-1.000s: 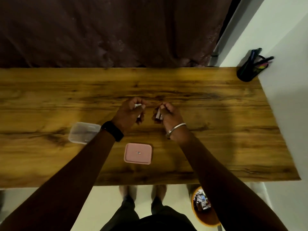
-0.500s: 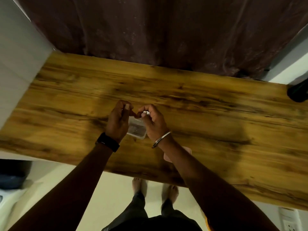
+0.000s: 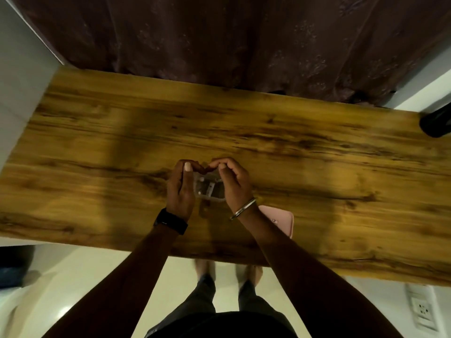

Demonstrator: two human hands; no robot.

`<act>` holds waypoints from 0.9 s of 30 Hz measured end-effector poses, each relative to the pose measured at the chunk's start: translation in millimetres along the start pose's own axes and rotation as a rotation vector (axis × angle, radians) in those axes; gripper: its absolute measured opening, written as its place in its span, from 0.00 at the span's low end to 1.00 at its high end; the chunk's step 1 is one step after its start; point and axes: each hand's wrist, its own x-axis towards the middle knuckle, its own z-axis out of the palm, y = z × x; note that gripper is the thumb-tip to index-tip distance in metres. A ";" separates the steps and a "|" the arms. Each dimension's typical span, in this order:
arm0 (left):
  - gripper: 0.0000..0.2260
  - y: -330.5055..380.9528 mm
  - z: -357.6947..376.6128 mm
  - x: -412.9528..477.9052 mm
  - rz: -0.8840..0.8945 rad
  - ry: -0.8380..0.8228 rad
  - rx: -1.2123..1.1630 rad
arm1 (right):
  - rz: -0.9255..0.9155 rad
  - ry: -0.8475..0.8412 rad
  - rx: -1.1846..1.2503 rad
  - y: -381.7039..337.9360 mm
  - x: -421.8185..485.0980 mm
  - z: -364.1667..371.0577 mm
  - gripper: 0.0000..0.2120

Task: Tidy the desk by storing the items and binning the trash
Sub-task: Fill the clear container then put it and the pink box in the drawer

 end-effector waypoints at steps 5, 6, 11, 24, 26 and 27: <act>0.15 4.3 -6.3 2.4 -0.002 -0.019 -0.058 | 0.020 0.087 0.167 0.5 2.2 -20.2 0.10; 0.15 4.7 -7.0 3.1 -0.001 -0.033 -0.064 | 0.015 0.090 0.094 1.9 0.1 -29.1 0.09; 0.16 -3.4 -9.8 2.2 0.060 -0.157 0.064 | -0.099 -0.127 -0.618 14.3 -17.9 -88.7 0.15; 0.48 -16.6 -6.1 -13.9 0.138 -0.437 0.702 | 0.116 -0.456 -1.200 34.1 -82.8 -157.3 0.42; 0.46 -15.3 -1.0 -16.0 0.110 -0.473 0.717 | 0.101 -0.428 -1.174 31.9 -82.8 -157.9 0.40; 0.45 -13.7 2.9 -18.1 0.094 -0.486 0.707 | 0.109 -0.417 -1.152 31.0 -83.1 -157.8 0.40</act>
